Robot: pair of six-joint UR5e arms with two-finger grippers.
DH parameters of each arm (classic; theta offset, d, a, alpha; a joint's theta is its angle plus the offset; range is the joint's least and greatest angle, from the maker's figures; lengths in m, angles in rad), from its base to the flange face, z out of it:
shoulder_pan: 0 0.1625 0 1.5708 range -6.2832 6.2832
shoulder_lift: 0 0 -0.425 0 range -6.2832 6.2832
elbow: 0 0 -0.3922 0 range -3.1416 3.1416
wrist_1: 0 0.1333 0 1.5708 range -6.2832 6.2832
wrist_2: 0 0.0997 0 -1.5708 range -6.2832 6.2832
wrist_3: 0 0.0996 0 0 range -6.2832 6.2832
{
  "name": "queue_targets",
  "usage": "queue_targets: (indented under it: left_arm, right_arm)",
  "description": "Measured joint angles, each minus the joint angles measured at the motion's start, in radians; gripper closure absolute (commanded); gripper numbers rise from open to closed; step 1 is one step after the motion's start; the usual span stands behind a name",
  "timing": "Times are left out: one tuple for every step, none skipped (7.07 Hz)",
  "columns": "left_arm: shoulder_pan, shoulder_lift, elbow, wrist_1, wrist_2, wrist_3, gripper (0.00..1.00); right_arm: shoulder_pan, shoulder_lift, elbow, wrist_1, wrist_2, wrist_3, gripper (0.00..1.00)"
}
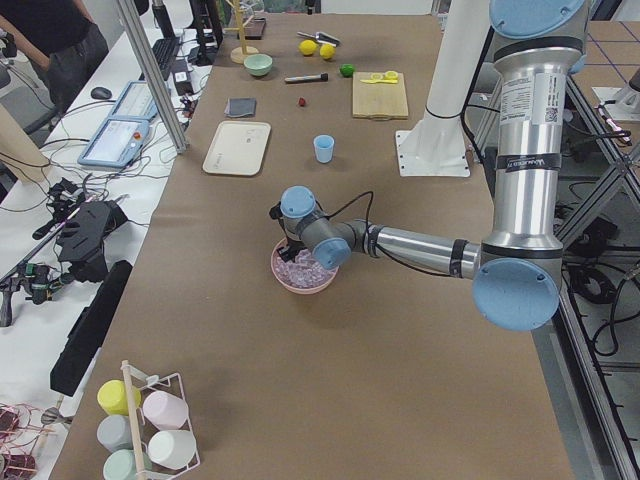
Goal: Mash ice and strawberries in cup
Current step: 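Close the left gripper on another ice cube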
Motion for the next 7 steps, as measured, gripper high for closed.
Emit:
queue_targets:
  left_arm:
    - [0.005,0.000,0.000,0.000,0.004,-0.001,0.32]
    - [0.008,0.000,0.000,0.000,0.006,-0.001,0.44]
    - [0.010,0.000,0.000,0.000,0.006,-0.002,0.75]
    - [0.012,0.001,0.000,0.000,0.007,-0.006,0.98]
    - [0.012,0.002,0.000,0.000,0.007,-0.012,1.00]
    - [0.012,0.003,0.000,0.000,0.006,-0.016,1.00]
    - [0.008,0.003,0.000,0.001,0.004,-0.017,1.00]
  right_arm:
    - [0.000,0.001,0.000,0.000,0.000,0.000,0.00]
    - [0.000,0.001,0.000,0.000,0.000,0.000,0.00]
    - [0.000,0.001,0.000,0.000,0.000,0.001,0.00]
    - [0.000,0.001,0.000,0.000,0.000,0.001,0.00]
    - [0.000,0.001,0.000,0.000,0.000,0.001,0.00]
    - [0.000,0.001,0.001,0.000,0.000,0.001,0.00]
    - [0.000,0.002,0.001,0.000,0.000,0.001,0.00]
